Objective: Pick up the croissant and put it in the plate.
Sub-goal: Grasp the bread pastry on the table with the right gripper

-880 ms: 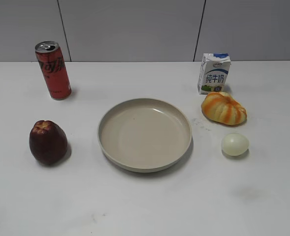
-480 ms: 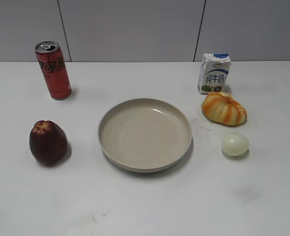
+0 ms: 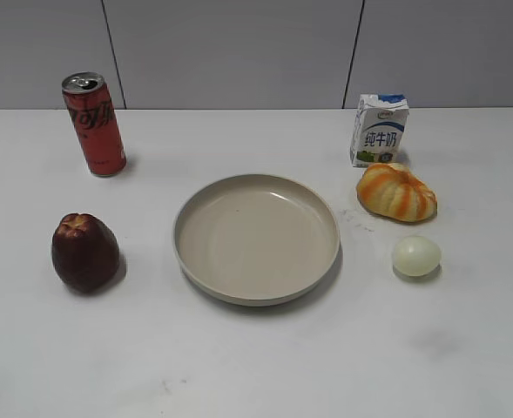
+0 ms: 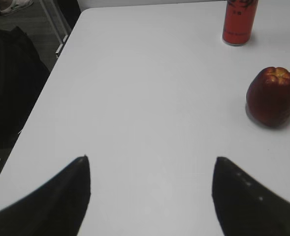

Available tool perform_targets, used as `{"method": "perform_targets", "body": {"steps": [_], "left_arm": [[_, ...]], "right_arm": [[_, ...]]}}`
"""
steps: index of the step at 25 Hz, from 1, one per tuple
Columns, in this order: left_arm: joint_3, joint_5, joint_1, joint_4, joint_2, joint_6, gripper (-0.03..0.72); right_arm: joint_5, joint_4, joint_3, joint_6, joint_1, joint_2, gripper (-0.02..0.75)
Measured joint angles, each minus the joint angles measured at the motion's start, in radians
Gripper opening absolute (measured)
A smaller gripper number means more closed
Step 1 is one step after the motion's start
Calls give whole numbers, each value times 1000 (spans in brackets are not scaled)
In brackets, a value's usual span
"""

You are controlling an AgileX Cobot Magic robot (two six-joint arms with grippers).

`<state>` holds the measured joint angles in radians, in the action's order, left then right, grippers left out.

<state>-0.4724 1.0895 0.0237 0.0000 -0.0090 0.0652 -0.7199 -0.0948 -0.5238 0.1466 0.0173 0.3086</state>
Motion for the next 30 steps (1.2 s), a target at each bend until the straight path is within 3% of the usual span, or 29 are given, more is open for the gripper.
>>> {"method": "perform_targets", "body": {"steps": [6,12,20,30], "left_arm": [[0,0,0,0,0,0,587],[0,0,0,0,0,0,587],[0,0,0,0,0,0,587],[0,0,0,0,0,0,587]], "right_arm": [[194,-29,-72,0,0,370,590],[209,-52,-275,4,0,769,590],[15,-104,-643,97,27,1230,590],[-268,-109,-1052,132,179,1665,590]]}}
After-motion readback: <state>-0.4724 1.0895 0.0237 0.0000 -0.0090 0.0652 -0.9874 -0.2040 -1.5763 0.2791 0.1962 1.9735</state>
